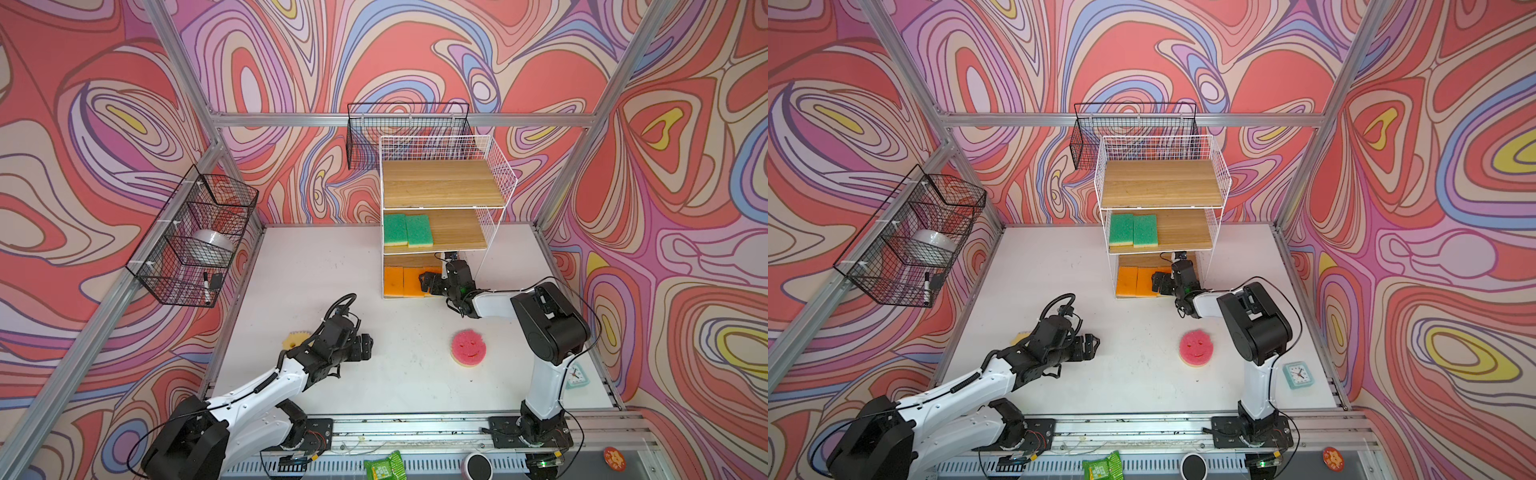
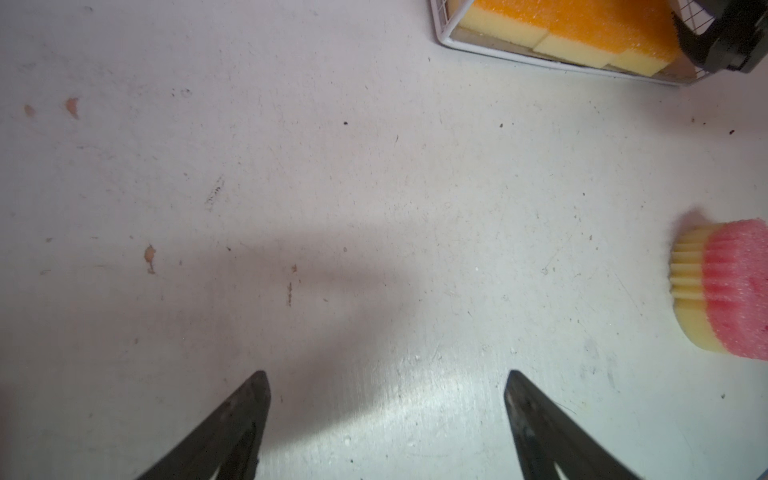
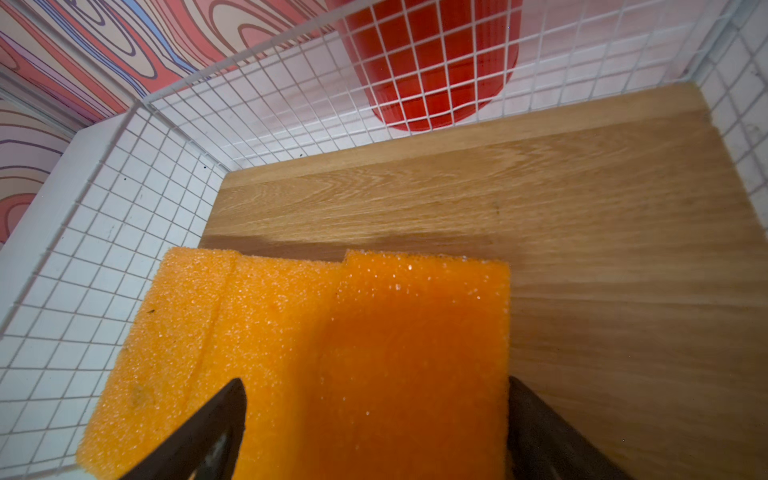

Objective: Place and organize the cleaning sponges onto the shelf

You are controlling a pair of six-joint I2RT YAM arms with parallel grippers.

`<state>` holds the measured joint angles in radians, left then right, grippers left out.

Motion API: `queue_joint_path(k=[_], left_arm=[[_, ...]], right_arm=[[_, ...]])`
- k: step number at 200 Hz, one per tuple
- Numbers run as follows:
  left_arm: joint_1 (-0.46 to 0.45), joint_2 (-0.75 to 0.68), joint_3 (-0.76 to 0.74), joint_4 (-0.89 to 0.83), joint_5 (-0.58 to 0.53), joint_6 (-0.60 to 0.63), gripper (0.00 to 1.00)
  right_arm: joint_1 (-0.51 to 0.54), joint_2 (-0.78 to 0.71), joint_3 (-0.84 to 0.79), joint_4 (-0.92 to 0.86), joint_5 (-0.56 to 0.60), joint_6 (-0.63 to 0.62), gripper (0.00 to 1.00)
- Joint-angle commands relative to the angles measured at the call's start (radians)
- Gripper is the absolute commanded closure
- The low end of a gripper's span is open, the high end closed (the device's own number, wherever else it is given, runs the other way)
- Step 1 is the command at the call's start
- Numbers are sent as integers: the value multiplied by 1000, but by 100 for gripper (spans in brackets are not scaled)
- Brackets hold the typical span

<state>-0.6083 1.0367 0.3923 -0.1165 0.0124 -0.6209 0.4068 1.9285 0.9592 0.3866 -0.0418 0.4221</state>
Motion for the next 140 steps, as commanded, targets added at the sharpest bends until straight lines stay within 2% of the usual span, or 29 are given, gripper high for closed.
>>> queue_joint_path(k=[1,79,140], left_arm=[[5,-12,15,-32,-23,6,10],[5,-55,52,-122,-51,-34,1],[5,-145,63,-200,-18,-51,0]], right_arm=[[0,26,22,-16,-54,-31,2],[-1,-26,37,-64,-54,-115,2],[0,-129,-28,-55,-47,-141,2]])
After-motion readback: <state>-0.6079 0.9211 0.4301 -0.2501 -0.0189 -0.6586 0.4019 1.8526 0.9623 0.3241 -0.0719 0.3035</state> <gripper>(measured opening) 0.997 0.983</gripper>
